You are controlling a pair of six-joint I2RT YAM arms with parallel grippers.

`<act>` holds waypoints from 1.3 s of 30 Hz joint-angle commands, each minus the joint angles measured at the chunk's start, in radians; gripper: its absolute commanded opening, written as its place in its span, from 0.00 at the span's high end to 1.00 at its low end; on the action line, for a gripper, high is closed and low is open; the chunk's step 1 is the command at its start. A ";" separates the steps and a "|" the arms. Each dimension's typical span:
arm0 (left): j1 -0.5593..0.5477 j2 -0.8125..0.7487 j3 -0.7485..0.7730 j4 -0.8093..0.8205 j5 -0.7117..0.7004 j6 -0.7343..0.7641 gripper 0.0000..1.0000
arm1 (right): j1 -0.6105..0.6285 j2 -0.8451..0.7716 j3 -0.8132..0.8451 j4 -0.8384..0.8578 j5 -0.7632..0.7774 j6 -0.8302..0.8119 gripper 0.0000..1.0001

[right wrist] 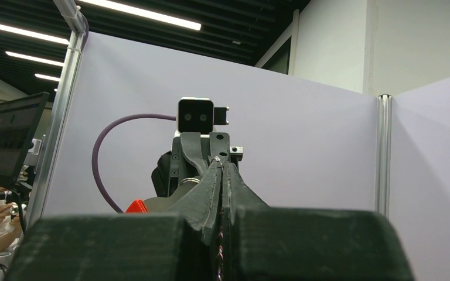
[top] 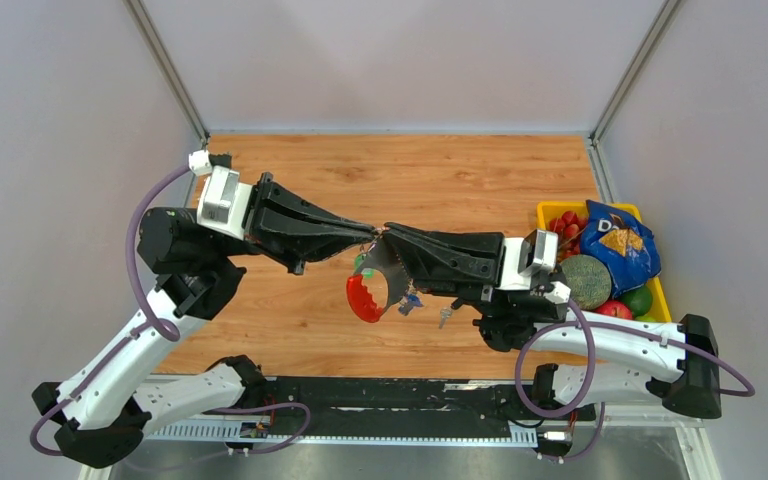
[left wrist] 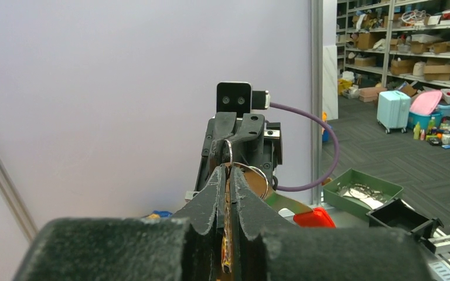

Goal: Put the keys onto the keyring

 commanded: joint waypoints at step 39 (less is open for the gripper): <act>-0.007 -0.062 0.056 -0.124 -0.040 0.114 0.39 | 0.003 -0.028 0.016 -0.017 -0.045 0.024 1.00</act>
